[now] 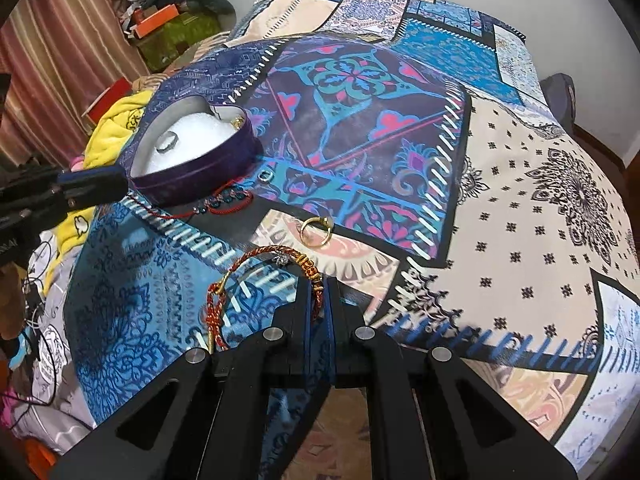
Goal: Organize jewelry
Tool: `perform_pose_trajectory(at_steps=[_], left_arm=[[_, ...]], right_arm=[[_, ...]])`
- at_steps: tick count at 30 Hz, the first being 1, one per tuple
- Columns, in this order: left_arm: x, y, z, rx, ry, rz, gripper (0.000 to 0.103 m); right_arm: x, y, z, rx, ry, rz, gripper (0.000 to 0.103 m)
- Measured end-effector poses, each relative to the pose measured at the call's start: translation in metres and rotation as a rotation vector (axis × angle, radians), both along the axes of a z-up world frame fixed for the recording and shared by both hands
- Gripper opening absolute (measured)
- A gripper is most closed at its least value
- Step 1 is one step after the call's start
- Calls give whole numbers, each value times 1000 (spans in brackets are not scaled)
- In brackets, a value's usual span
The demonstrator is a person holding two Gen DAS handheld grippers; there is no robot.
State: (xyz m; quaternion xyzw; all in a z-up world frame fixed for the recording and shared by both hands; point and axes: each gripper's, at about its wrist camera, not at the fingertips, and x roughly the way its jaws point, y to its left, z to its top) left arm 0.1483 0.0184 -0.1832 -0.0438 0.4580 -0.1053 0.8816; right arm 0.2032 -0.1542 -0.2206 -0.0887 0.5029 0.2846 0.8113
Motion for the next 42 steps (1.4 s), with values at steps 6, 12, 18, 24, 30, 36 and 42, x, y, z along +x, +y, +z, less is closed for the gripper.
perform_pose_trajectory(at_steps=[6, 12, 18, 24, 30, 36, 42], left_arm=[[-8, 11, -20, 18, 50, 19, 10], [-15, 26, -30, 12, 72, 44, 10], [-24, 25, -31, 36, 73, 19, 10], [-28, 24, -31, 54, 64, 14, 12], [-31, 30, -30, 52, 54, 25, 27], [-36, 31, -31, 48, 43, 7, 27], [-40, 30, -34, 47, 35, -13, 27]], right_arm=[[-5, -7, -4, -10, 24, -6, 6], [-5, -9, -3, 5, 37, -24, 6], [-7, -8, 8, 8, 19, -10, 6], [-5, 0, 26, 31, -9, 3, 8], [-4, 31, 30, 55, -28, 68, 19], [0, 70, 15, 42, 6, 140, 19], [4, 89, 1, 13, 37, 165, 19]])
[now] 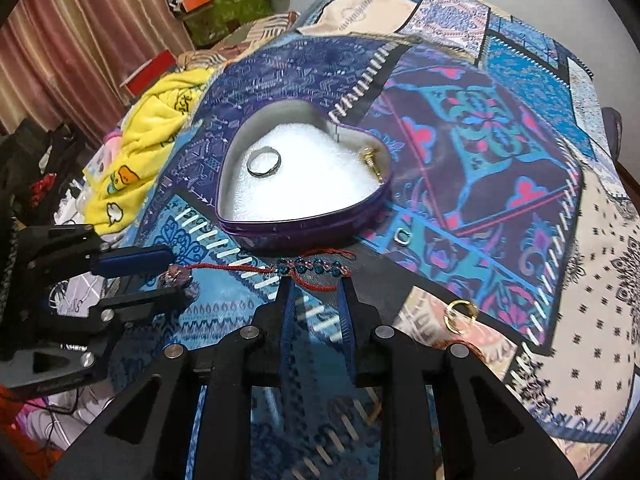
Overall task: Organize jewelry
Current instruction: 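Carry the silver charm with the left tool over the tin while the right tool grasps a turquoise bead bracelet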
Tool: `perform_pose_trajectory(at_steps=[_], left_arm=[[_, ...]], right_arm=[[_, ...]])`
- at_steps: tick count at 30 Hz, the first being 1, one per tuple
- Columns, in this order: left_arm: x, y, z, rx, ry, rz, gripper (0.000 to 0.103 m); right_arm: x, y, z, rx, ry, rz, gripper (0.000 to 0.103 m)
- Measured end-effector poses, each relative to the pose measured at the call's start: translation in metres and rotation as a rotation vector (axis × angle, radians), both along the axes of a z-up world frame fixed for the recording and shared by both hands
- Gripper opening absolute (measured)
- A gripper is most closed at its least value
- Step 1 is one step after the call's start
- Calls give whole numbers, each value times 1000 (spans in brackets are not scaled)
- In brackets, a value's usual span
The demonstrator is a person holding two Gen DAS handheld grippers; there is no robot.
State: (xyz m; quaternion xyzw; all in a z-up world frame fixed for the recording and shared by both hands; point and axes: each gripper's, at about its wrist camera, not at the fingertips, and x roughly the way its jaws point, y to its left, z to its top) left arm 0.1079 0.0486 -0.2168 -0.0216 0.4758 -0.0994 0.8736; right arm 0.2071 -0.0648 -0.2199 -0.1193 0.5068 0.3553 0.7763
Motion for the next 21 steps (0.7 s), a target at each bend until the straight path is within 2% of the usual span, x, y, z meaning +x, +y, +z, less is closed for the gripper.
perform_pose_trajectory(at_steps=[3, 5, 7, 15, 18, 20, 21], left_arm=[[0, 3, -2, -20, -2, 4, 27], [-1, 3, -3, -18, -7, 5, 25], [-2, 3, -3, -19, -10, 7, 23], [1, 4, -3, -38, -12, 15, 20], [3, 3, -3, -34, -12, 14, 20], [4, 3, -3, -38, -12, 17, 20], [4, 3, -3, -39, -12, 18, 20]], right_arm=[[0, 3, -1, 0, -10, -1, 23], [-1, 4, 0, 5, -16, -6, 31], [-1, 6, 0, 2, -30, -9, 44], [3, 12, -6, 15, -58, 2, 47], [2, 11, -7, 23, -71, 4, 44], [0, 11, -7, 24, -78, 6, 31], [-1, 11, -6, 26, -79, 5, 21]])
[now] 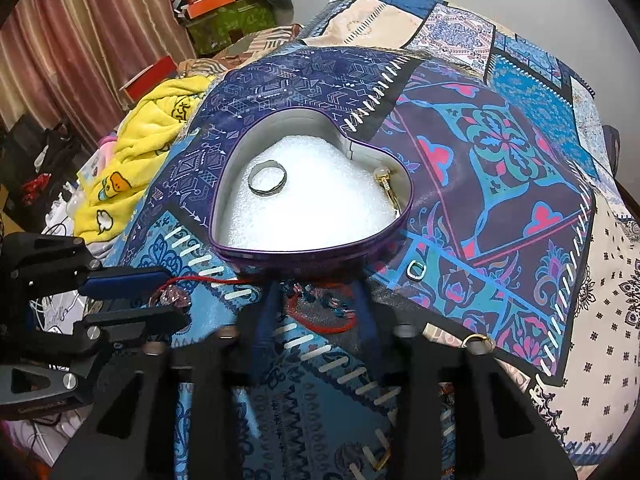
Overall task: Organize jewelry
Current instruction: 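Carry the silver charm with the left tool over the tin while the right tool grasps a turquoise bead bracelet, then open the left tool over the tin while the right tool drops the bead bracelet in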
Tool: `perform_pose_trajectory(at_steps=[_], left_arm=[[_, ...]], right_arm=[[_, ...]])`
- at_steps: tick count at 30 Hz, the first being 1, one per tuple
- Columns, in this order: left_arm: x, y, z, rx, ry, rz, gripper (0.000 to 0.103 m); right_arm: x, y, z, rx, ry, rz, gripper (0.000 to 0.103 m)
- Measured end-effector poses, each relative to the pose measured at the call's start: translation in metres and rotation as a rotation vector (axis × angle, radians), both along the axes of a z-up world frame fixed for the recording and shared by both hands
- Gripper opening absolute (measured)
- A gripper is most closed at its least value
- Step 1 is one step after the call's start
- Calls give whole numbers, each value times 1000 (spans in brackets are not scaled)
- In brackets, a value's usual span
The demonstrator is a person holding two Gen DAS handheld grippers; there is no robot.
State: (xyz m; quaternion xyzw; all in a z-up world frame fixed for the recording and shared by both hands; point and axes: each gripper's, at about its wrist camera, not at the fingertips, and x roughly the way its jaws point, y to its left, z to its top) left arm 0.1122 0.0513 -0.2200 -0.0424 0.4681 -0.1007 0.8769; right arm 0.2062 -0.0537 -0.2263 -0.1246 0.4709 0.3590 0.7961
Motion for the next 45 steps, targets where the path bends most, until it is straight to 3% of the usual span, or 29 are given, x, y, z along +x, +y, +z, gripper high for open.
perform_pose_trajectory(at_steps=[2, 10, 21, 22, 23, 37, 41, 45], left_arm=[[1, 0, 0, 1, 0, 3, 20], [2, -2, 2, 22, 0, 12, 20], [3, 2, 13, 28, -22, 53, 20], [3, 2, 15, 26, -28, 57, 7], [4, 3, 18, 22, -32, 57, 2], [11, 12, 58, 21, -138, 84, 2], [13, 20, 56, -18, -109, 94, 2], [13, 22, 44, -21, -62, 91, 36]], right_arm=[[-2, 0, 0, -2, -4, -3, 6], [-5, -21, 5, 16, -5, -73, 7], [-8, -50, 46, 55, -96, -140, 7], [-8, -51, 50, 63, -103, -143, 7], [-7, -51, 55, 74, -112, -146, 7], [0, -48, 88, 171, -181, -162, 7], [2, -47, 89, 183, -175, -160, 7], [6, -46, 86, 187, -161, -158, 7]])
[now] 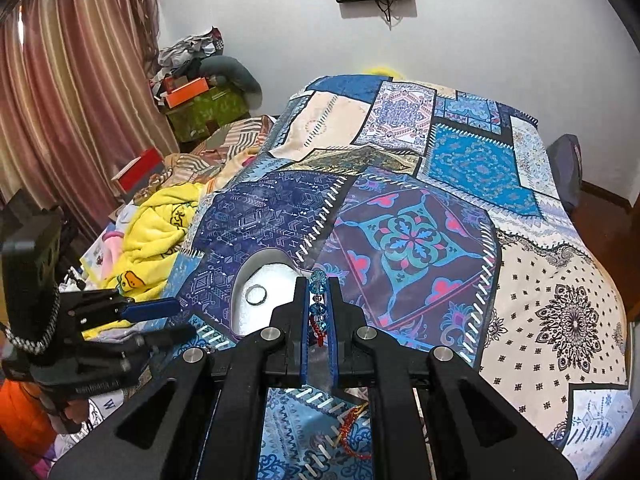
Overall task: Organize jewelry
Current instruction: 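Open the left tool over the tin while the right tool drops the bead bracelet in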
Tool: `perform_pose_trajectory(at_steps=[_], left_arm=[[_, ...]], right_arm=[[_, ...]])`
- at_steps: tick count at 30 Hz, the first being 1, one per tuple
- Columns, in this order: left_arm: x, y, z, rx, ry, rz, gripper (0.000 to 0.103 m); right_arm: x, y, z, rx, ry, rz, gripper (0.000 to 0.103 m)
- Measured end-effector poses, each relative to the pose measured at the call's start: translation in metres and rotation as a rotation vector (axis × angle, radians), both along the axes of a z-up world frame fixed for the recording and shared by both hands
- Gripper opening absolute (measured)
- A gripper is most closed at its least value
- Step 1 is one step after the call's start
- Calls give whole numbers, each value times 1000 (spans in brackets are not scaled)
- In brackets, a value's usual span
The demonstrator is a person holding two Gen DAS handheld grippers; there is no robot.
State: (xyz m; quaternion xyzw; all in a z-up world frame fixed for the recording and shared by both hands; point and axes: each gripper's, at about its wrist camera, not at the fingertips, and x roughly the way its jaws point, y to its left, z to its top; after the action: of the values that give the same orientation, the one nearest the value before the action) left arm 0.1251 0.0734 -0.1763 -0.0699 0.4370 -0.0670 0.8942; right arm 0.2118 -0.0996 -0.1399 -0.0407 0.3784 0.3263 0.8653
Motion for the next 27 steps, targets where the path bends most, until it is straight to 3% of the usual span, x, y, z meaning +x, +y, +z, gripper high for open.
perform_pose_trajectory(at_steps=[8, 12, 15, 19, 27], left_arm=[[-4, -21, -28, 72, 53, -65, 37], [-3, -29, -40, 121, 72, -78, 17], [-4, -29, -40, 129, 53, -79, 14], [-5, -25, -36, 100, 39, -71, 14], [4, -14, 6, 76, -68, -45, 14]], right_arm=[[3, 2, 0, 6, 10, 4, 7], [5, 5, 6, 17, 1, 11, 7], [5, 9, 12, 27, -14, 19, 7], [6, 15, 19, 36, -29, 29, 7], [10, 27, 27, 60, -43, 49, 7]])
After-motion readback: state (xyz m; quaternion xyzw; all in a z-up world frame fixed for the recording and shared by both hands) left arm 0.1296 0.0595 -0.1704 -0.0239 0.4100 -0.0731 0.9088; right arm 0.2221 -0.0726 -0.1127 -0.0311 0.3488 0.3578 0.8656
